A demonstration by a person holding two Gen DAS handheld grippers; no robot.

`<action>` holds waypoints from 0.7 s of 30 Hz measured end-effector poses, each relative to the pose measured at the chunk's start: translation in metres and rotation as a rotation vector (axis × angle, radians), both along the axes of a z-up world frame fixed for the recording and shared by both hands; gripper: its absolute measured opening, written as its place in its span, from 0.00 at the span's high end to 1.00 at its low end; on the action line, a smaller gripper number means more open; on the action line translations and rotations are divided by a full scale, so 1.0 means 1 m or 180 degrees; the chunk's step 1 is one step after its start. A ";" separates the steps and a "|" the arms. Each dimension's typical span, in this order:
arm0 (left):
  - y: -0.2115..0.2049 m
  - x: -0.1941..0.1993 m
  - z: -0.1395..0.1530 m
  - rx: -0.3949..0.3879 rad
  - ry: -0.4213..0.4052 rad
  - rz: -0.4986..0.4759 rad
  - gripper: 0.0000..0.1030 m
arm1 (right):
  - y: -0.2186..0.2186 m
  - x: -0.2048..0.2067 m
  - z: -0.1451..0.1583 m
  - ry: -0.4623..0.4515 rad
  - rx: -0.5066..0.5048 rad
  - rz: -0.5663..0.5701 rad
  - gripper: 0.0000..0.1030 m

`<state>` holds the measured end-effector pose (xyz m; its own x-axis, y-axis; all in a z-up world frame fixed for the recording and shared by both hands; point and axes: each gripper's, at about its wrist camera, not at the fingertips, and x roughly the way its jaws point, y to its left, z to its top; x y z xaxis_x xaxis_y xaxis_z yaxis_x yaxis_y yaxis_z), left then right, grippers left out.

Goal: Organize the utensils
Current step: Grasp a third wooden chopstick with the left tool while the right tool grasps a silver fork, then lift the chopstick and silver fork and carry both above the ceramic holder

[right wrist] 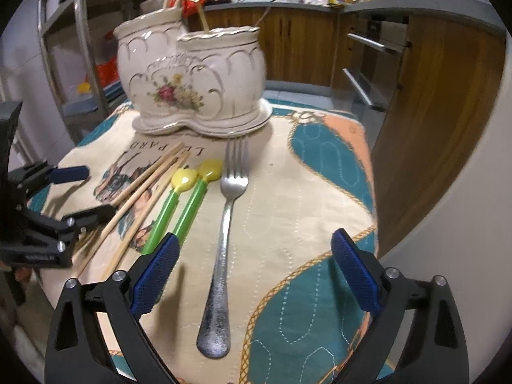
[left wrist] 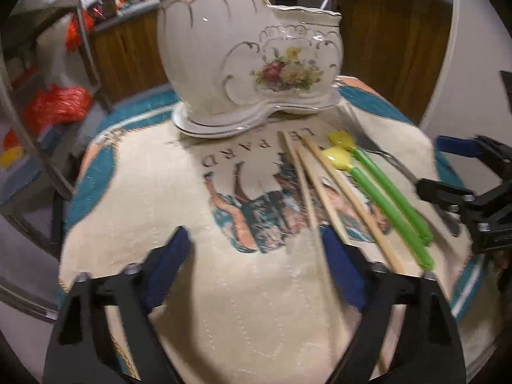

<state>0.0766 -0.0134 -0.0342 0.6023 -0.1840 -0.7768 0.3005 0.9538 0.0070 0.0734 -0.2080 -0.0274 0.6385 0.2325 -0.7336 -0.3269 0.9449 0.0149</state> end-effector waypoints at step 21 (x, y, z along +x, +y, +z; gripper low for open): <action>0.011 -0.014 0.010 0.0439 0.0153 -0.0555 0.94 | 0.013 0.004 0.000 0.0368 -0.0001 0.0418 0.94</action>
